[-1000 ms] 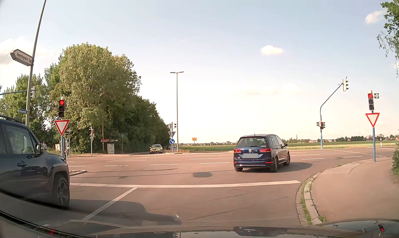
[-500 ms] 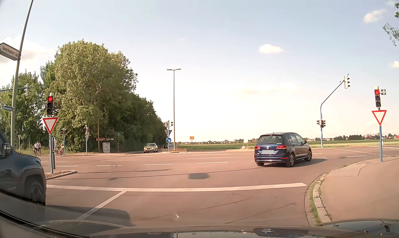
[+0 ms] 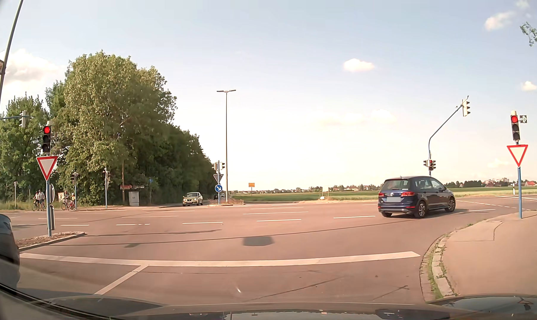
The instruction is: Follow the waypoints while adhering to traffic rules and regulations
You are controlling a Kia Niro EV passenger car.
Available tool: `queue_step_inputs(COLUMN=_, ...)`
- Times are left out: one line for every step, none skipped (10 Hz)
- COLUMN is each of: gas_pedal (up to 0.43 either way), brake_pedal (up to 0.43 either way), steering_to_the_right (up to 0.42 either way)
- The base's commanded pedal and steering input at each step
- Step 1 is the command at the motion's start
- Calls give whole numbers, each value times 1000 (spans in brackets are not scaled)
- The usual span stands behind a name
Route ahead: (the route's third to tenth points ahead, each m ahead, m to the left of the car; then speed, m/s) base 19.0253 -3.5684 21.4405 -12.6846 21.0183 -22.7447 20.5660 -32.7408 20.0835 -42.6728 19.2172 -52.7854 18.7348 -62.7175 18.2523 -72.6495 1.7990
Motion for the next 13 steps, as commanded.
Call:
queue_step_inputs(gas_pedal=47, brake_pedal=12, steering_to_the_right=78)
queue_step_inputs(gas_pedal=59, brake_pedal=12, steering_to_the_right=78)
queue_step_inputs(gas_pedal=59, brake_pedal=12, steering_to_the_right=77)
queue_step_inputs(gas_pedal=47, brake_pedal=12, steering_to_the_right=78)
queue_step_inputs(gas_pedal=0, brake_pedal=12, steering_to_the_right=78)
queue_step_inputs(gas_pedal=0, brake_pedal=12, steering_to_the_right=80)
queue_step_inputs(gas_pedal=0, brake_pedal=24, steering_to_the_right=83)
queue_step_inputs(gas_pedal=0, brake_pedal=49, steering_to_the_right=83)
queue_step_inputs(gas_pedal=0, brake_pedal=122, steering_to_the_right=83)
queue_step_inputs(gas_pedal=0, brake_pedal=140, steering_to_the_right=83)
queue_step_inputs(gas_pedal=0, brake_pedal=177, steering_to_the_right=85)
queue_step_inputs(gas_pedal=0, brake_pedal=207, steering_to_the_right=87)
queue_step_inputs(gas_pedal=0, brake_pedal=220, steering_to_the_right=88)
